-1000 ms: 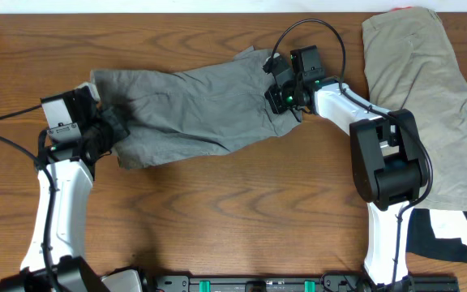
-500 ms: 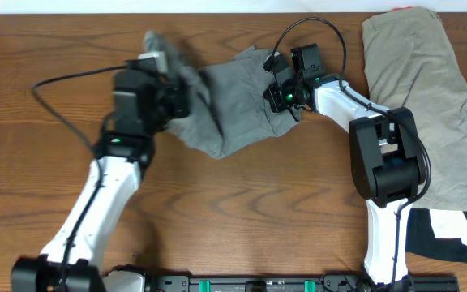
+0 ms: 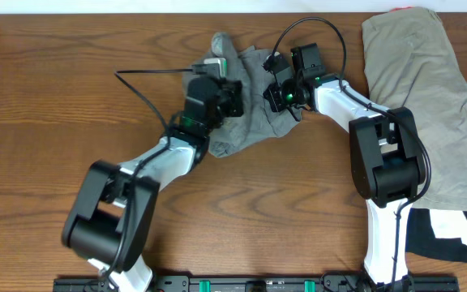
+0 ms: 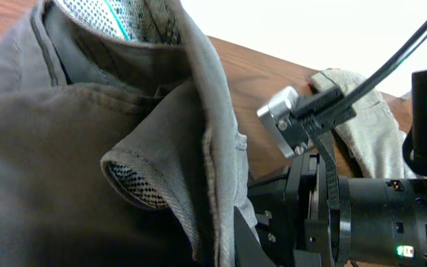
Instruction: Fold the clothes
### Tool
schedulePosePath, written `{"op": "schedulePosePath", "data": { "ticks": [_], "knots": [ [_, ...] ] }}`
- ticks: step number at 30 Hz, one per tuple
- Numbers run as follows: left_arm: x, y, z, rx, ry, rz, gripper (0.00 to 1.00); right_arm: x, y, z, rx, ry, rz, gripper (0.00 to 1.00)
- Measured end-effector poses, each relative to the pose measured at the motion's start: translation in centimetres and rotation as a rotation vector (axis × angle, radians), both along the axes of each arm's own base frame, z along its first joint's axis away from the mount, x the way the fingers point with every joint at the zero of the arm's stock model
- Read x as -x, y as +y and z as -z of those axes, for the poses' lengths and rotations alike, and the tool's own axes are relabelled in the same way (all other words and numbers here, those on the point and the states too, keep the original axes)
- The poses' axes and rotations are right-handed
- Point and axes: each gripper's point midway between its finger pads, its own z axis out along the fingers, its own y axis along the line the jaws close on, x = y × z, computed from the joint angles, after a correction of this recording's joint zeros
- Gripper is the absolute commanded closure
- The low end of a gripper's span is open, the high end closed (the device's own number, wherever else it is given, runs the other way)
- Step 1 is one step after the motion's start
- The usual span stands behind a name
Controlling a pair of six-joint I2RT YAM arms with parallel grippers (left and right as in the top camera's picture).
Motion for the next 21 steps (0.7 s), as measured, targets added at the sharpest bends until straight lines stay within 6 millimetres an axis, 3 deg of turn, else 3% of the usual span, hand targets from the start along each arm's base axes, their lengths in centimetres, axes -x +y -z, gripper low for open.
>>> {"op": "schedulePosePath", "data": {
  "ticks": [1,2,3,4,8,12,15,21],
  "knots": [
    [-0.1,-0.3,0.1,0.006,-0.006,0.004,0.88,0.0,0.0,0.0,0.000,0.000,0.000,0.99],
    [-0.2,-0.7,0.2,0.016,-0.018,0.008,0.69,0.0,0.0,0.0,0.000,0.000,0.000,0.99],
    [-0.2,-1.1,0.2,0.022,-0.027,0.012,0.32,0.0,0.0,0.0,0.000,0.000,0.000,0.99],
    [-0.2,-1.4,0.0,0.033,-0.033,0.014,0.02,0.0,0.0,0.0,0.000,0.000,0.000,0.99],
    [-0.4,-1.7,-0.9,0.053,-0.068,0.011,0.02,0.0,0.0,0.0,0.000,0.000,0.000,0.99],
    [-0.8,-0.4,-0.9,0.049,-0.053,-0.016,0.02,0.0,0.0,0.0,0.000,0.000,0.000,0.99],
    [-1.0,1.8,-1.4,0.034,-0.023,-0.059,0.02,0.0,0.0,0.0,-0.003,0.000,-0.001,0.99],
    [0.0,8.0,-6.1,0.007,0.005,-0.168,0.02,0.3,-0.2,-0.3,-0.032,0.037,0.001,0.99]
  ]
}}
